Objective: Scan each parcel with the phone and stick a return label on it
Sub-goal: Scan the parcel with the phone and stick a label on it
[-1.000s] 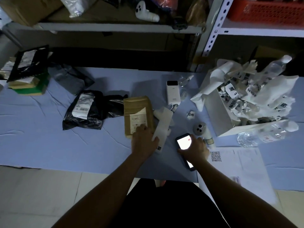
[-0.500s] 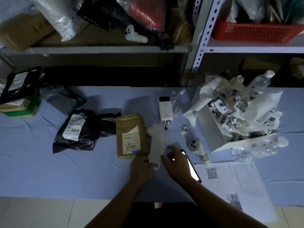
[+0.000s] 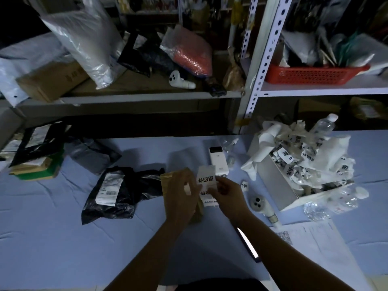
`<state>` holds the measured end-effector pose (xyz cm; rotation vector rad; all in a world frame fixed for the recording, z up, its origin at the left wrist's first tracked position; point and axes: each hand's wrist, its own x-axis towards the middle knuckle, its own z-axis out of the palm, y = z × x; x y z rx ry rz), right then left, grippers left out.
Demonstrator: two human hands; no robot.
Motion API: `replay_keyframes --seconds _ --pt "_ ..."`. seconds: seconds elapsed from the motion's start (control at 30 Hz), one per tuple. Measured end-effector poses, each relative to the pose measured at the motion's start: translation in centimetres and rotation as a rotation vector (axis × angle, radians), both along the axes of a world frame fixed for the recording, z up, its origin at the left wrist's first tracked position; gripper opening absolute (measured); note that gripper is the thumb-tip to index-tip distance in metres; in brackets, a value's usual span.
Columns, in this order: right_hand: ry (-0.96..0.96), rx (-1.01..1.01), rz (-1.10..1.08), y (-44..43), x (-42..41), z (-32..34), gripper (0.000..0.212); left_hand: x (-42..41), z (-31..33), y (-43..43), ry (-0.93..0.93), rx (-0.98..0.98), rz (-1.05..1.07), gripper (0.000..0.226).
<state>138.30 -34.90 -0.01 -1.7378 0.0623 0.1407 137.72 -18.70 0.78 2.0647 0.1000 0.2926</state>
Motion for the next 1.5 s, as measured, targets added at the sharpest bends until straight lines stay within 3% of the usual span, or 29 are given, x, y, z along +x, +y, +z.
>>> replay_keyframes --seconds 0.07,0.13,0.27,0.4,0.5,0.67,0.93,1.2,1.5 --pt "-0.084 -0.055 0.03 0.5 0.4 0.5 0.021 0.5 0.1 0.5 -0.181 0.342 -0.212 0.042" --pt "-0.142 -0.056 0.092 1.0 0.4 1.4 0.022 0.8 0.1 0.7 -0.281 0.482 -0.33 0.04" --pt "-0.161 -0.087 0.096 1.4 0.1 1.5 0.022 0.9 0.1 1.0 -0.215 0.354 -0.302 0.026" --pt "-0.166 -0.116 0.059 1.4 -0.1 1.6 0.01 0.7 0.6 1.6 -0.073 0.092 -0.301 0.021" --pt "-0.201 -0.153 0.086 1.7 -0.5 2.3 0.018 0.5 1.2 1.8 0.039 -0.11 -0.28 0.016" --pt "-0.175 -0.193 0.085 1.9 -0.5 2.0 0.008 0.6 1.2 2.6 0.017 -0.059 -0.293 0.013" --pt "-0.127 -0.168 0.049 2.3 -0.8 1.8 0.014 0.6 1.1 3.6 -0.265 0.358 -0.49 0.015" --pt "-0.146 -0.23 0.077 2.1 -1.0 2.3 0.009 0.5 0.9 3.4 -0.017 0.097 -0.427 0.014" --pt "-0.302 -0.405 0.132 2.3 -1.3 3.2 0.01 -0.1 0.9 3.4 -0.04 -0.064 -0.413 0.02"
